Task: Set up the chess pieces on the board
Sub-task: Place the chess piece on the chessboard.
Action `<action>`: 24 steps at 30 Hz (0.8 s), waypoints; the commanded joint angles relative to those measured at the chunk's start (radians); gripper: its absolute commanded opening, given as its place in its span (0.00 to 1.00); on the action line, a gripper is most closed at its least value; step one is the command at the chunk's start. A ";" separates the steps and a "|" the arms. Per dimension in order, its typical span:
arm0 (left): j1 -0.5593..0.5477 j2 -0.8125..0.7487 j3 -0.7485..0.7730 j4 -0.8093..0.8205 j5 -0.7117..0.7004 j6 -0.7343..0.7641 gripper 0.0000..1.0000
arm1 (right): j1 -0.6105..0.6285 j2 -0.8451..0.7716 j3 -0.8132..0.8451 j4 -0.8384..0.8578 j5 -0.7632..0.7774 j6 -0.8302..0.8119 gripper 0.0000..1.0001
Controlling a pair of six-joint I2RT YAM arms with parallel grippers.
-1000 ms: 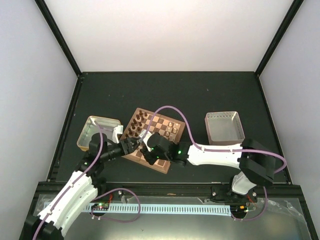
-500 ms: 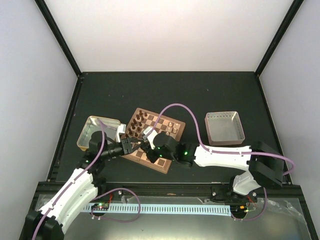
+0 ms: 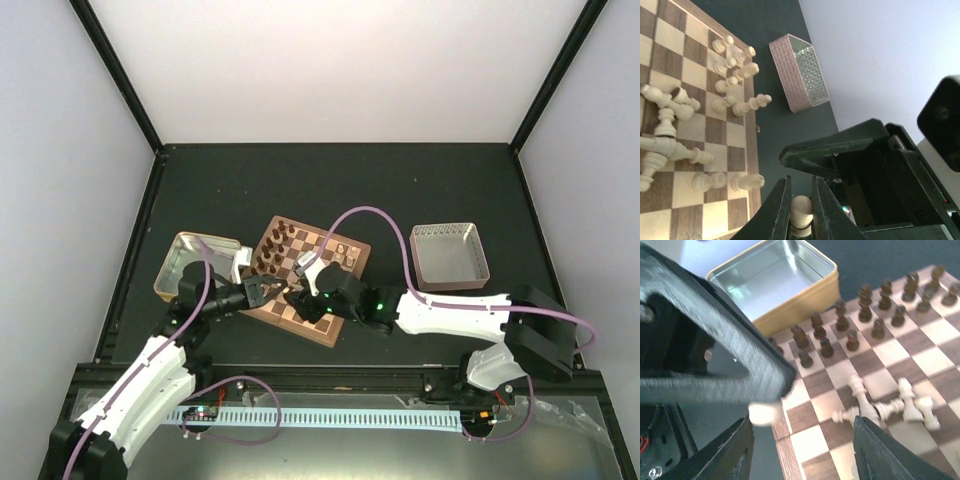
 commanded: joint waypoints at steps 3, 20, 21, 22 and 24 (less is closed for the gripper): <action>-0.027 0.038 0.096 -0.068 -0.168 0.184 0.01 | -0.065 -0.128 -0.116 -0.004 0.059 0.094 0.57; -0.610 0.615 0.293 0.078 -0.985 0.527 0.02 | -0.351 -0.372 -0.284 -0.124 0.145 0.334 0.58; -0.624 0.650 0.306 0.088 -1.005 0.536 0.02 | -0.353 -0.373 -0.288 -0.122 0.140 0.334 0.58; -0.634 0.689 0.317 0.099 -1.017 0.547 0.01 | -0.354 -0.375 -0.291 -0.120 0.136 0.336 0.58; -0.648 0.740 0.341 0.114 -1.042 0.560 0.01 | -0.357 -0.376 -0.297 -0.118 0.132 0.339 0.58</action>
